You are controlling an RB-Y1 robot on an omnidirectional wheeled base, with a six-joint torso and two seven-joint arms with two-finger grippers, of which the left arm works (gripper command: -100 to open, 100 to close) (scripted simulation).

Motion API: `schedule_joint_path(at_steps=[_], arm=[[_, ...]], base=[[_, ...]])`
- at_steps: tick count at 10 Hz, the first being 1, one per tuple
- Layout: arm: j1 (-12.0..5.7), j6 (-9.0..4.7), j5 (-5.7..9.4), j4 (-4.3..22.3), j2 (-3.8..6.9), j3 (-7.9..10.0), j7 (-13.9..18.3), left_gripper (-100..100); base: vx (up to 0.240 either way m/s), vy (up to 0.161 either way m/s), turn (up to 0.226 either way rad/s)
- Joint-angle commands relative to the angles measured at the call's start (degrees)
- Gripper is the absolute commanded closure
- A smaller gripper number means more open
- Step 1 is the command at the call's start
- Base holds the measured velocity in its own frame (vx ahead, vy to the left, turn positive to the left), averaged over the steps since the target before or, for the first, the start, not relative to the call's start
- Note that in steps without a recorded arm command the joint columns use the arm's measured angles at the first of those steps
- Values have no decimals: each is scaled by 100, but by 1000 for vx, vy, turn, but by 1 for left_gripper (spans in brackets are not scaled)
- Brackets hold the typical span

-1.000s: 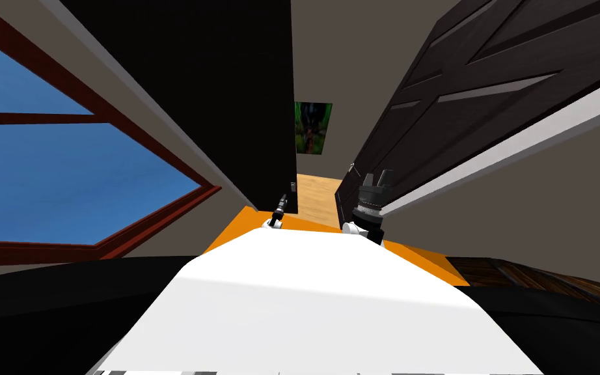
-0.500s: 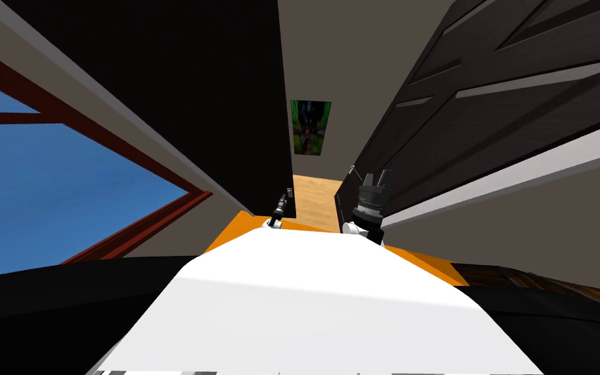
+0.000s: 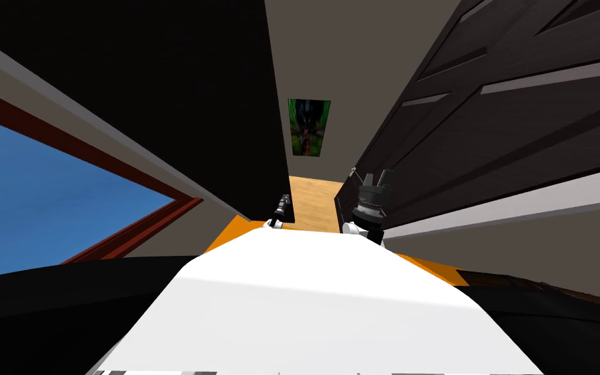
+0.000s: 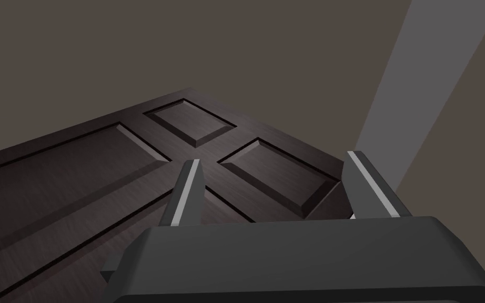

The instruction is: Push the door open

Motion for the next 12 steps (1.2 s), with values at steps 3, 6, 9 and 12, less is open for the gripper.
schedule_joint_path(at_steps=[3,6,9,12], arm=[[0,0,0,0,0,0,0,100],[0,0,0,0,0,0,0,100],[11,13,58,19,65,104,-37,100],[15,11,135,28,129,240,-82,100]], base=[[10,-1,-2],[-11,1,-1],[75,-33,26],[166,-56,39]])
